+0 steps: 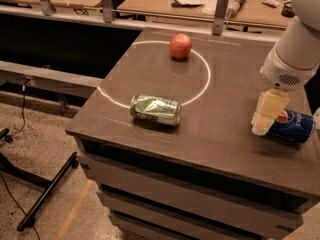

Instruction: Pick pepsi can

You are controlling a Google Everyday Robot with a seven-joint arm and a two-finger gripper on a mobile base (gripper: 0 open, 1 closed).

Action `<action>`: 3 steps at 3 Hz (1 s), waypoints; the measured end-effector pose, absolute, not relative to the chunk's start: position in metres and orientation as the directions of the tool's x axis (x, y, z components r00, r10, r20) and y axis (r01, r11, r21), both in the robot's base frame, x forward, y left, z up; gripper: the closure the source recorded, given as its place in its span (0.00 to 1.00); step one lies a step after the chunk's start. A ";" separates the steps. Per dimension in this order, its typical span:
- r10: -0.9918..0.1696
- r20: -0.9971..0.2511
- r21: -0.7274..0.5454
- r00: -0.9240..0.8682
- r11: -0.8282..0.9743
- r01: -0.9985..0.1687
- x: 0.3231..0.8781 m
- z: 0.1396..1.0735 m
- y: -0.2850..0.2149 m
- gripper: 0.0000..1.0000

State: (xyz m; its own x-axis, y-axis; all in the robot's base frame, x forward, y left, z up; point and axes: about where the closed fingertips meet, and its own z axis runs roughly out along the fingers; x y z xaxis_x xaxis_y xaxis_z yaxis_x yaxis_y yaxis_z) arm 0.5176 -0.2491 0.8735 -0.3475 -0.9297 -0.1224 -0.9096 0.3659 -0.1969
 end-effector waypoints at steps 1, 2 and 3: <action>-0.929 -0.121 -0.195 -0.349 0.367 -0.909 0.517 0.872 -0.250 0.00; -0.925 -0.109 -0.171 -0.364 0.378 -0.910 0.514 0.861 -0.257 0.11; -0.919 -0.099 -0.143 -0.383 0.394 -0.908 0.512 0.848 -0.262 0.23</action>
Offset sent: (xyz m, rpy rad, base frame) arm -0.0083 -0.0168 -0.0274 -0.0050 0.0676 -0.0308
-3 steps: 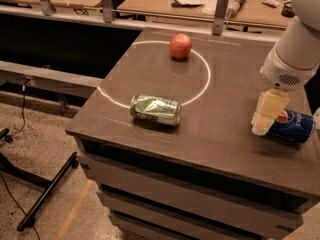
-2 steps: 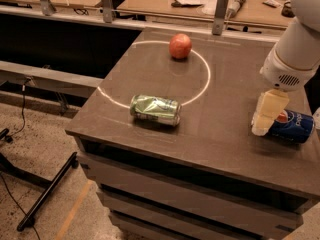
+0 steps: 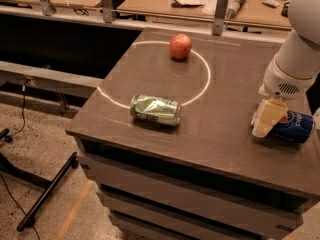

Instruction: Pick pepsi can

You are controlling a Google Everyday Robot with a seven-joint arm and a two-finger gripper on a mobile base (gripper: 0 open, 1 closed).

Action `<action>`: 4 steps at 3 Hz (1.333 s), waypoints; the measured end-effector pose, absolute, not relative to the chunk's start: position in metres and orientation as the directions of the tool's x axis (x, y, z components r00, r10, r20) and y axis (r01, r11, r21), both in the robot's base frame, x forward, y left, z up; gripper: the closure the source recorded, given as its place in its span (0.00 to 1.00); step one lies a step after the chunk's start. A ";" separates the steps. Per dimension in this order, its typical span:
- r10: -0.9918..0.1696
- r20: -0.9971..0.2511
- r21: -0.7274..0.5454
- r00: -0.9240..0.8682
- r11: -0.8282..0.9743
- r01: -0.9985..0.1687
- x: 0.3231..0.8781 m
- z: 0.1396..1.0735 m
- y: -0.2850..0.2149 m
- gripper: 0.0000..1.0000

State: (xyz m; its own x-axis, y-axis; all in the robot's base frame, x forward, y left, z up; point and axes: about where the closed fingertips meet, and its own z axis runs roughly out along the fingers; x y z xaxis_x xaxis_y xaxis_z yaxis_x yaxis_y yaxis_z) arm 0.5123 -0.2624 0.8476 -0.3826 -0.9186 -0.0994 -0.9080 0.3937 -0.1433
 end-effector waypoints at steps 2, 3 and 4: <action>-0.915 -0.098 -0.127 -0.392 0.402 -0.907 0.512 0.841 -0.266 0.56; -0.915 -0.103 -0.125 -0.390 0.401 -0.907 0.511 0.841 -0.265 0.81; -0.919 -0.112 -0.135 -0.379 0.391 -0.910 0.514 0.850 -0.262 1.00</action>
Offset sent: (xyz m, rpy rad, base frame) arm -0.0005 -0.0063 -0.0123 0.0065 0.0294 -0.0170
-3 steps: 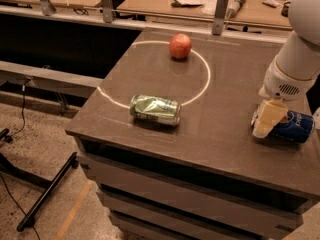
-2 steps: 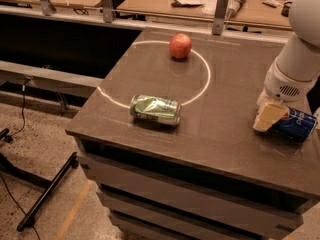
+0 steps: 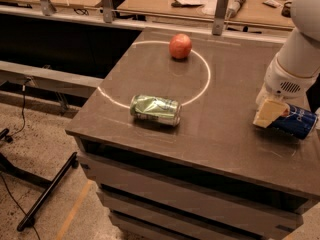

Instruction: Pick pepsi can

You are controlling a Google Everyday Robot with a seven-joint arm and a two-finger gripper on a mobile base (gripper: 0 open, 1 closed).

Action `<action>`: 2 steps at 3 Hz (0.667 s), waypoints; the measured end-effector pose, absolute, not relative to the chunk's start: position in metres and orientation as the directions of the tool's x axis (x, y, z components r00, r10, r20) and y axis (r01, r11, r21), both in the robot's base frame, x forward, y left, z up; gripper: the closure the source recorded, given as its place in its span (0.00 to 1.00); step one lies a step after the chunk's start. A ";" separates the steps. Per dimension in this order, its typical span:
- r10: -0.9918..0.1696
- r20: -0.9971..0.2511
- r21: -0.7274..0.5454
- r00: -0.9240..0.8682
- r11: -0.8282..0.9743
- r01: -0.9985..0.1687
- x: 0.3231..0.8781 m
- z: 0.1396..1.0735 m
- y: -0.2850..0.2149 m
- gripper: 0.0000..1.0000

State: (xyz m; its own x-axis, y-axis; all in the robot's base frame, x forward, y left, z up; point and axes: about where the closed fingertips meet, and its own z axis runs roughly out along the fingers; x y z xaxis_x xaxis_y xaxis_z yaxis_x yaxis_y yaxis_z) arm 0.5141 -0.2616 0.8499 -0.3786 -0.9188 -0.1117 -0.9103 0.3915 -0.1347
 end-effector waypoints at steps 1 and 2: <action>-0.927 -0.103 -0.168 -0.360 0.373 -0.913 0.517 0.871 -0.259 1.00; -0.938 -0.103 -0.205 -0.332 0.347 -0.915 0.518 0.896 -0.254 1.00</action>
Offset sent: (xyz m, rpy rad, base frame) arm 0.0053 0.0132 0.0779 -0.0484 -0.1037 0.0761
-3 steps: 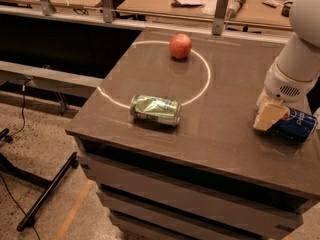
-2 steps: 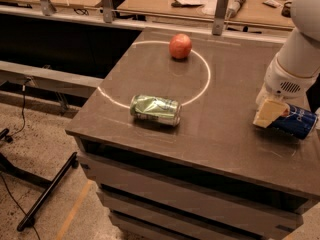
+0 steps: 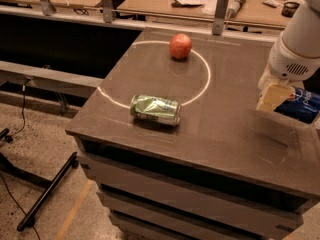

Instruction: Pick pepsi can

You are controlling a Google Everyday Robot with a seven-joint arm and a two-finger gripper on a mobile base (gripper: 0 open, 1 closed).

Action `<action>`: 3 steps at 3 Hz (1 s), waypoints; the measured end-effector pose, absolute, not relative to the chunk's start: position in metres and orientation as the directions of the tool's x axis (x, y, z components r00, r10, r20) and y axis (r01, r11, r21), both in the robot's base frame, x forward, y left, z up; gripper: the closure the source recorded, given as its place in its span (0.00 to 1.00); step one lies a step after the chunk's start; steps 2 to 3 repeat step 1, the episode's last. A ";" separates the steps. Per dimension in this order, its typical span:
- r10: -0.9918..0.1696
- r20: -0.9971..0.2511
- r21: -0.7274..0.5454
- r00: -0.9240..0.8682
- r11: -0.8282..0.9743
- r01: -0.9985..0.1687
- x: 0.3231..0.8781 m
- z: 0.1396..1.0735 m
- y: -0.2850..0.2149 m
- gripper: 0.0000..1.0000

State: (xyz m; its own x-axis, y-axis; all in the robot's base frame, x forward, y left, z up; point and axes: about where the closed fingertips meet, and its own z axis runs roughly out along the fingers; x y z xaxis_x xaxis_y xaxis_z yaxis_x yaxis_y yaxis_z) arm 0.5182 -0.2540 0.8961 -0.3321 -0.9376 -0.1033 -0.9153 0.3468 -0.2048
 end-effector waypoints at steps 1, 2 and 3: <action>-0.939 -0.104 -0.210 -0.329 0.344 -0.915 0.518 0.899 -0.253 1.00; -0.939 -0.104 -0.210 -0.329 0.344 -0.915 0.518 0.899 -0.253 1.00; -0.939 -0.104 -0.210 -0.329 0.344 -0.915 0.518 0.899 -0.253 1.00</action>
Offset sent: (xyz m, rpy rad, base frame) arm 0.0000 0.0000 0.0000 0.0000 0.0000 0.0000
